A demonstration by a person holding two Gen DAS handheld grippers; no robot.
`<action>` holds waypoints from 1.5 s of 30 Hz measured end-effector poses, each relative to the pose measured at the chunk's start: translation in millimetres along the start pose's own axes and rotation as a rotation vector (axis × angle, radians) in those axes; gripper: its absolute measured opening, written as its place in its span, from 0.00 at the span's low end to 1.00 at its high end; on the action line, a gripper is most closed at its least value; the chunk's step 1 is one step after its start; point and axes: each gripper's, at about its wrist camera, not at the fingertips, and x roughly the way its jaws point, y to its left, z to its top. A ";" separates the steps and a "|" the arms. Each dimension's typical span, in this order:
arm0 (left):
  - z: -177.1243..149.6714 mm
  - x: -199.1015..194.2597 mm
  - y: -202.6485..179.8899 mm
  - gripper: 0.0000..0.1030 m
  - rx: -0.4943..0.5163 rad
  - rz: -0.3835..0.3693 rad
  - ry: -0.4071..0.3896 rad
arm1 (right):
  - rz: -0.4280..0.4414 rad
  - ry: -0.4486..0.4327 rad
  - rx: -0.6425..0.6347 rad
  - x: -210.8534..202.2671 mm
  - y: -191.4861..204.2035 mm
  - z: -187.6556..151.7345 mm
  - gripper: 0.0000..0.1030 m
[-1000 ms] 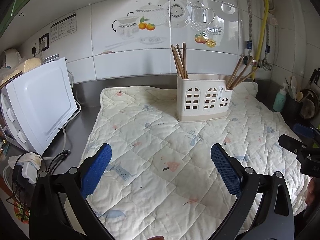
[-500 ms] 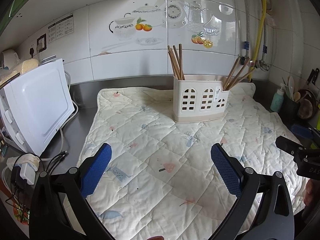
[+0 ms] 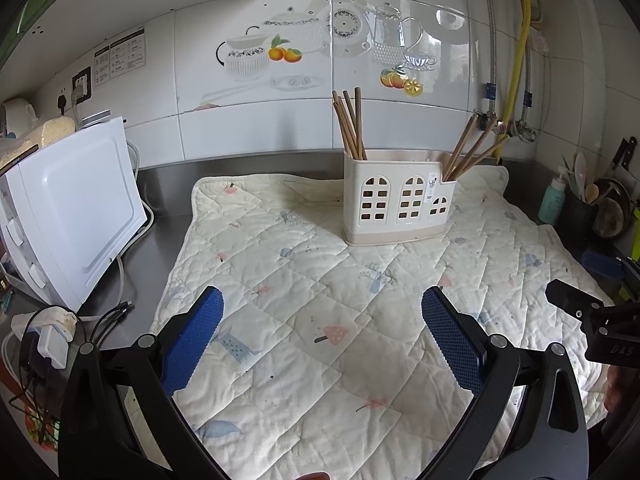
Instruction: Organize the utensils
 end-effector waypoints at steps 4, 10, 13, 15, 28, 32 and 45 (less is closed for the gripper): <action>-0.9 0.2 0.8 0.95 -0.003 0.001 0.000 | -0.001 0.001 0.002 0.2 -0.2 -0.1 0.92; -1.5 -0.3 1.2 0.95 -0.006 -0.002 0.001 | 0.000 -0.001 0.000 -0.5 0.4 0.1 0.92; -1.6 -0.7 1.1 0.95 -0.006 -0.002 -0.002 | 0.002 -0.001 0.000 -0.7 0.6 -0.2 0.92; -1.7 -1.0 1.3 0.95 -0.007 -0.004 -0.002 | 0.001 0.001 -0.002 -0.9 1.2 -0.6 0.92; -2.3 0.2 -0.1 0.95 -0.007 -0.010 0.004 | 0.004 0.002 -0.001 -0.7 1.8 -1.1 0.92; -2.7 0.6 -0.8 0.95 -0.006 -0.010 0.005 | 0.003 0.005 0.003 -0.5 1.1 -1.8 0.92; -3.9 -0.3 -5.2 0.95 0.013 0.000 -0.004 | 0.001 0.007 0.002 0.5 0.1 -3.2 0.92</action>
